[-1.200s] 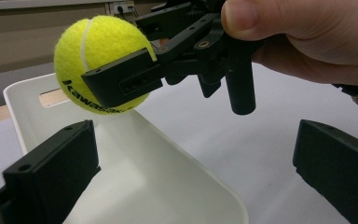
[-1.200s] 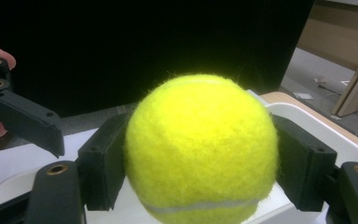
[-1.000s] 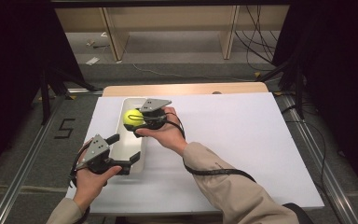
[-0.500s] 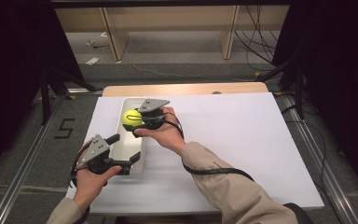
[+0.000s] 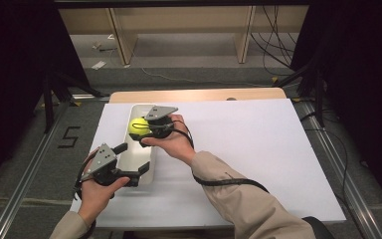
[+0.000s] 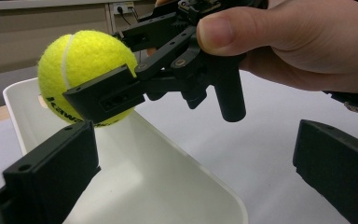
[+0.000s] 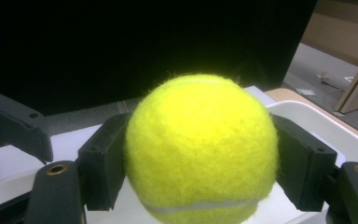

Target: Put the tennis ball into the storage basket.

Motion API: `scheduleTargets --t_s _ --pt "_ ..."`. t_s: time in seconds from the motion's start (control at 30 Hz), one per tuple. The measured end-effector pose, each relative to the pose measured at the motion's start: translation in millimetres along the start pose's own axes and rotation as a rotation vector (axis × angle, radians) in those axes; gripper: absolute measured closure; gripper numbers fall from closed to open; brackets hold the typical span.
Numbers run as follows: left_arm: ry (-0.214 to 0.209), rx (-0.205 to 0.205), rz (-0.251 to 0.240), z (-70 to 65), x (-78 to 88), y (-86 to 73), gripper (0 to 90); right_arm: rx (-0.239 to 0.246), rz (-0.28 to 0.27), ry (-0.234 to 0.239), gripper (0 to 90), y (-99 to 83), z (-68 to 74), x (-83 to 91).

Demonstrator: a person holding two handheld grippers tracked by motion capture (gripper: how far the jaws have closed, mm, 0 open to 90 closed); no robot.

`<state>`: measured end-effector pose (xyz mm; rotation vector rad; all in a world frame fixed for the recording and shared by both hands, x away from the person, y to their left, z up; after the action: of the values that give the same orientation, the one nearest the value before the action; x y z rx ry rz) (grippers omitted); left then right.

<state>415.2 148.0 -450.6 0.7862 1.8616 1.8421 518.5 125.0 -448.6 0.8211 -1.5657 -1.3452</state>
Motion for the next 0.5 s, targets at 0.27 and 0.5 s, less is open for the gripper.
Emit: scheduleTargets --t_s 0.27,0.5 --pt "-0.002 -0.001 -0.001 0.0 0.0 0.3 0.0 -0.005 0.011 -0.003 27.7 -2.1 -0.1 -2.6" --pt "-0.001 -0.003 -0.001 0.1 0.0 0.3 0.0 0.002 0.024 -0.002 27.7 -5.0 -0.7 -5.7"
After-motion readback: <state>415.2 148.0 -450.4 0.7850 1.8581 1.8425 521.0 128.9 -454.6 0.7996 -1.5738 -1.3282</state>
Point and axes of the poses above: each handheld gripper's, and its own axes: x roughly backward along the jaws, y roughly out of its top, z roughly to its left, the point moved 10 cm from there along -x, roughly forward along the jaws, and after that the axes turned 10 degrees about -z, right-handed, at the moved point
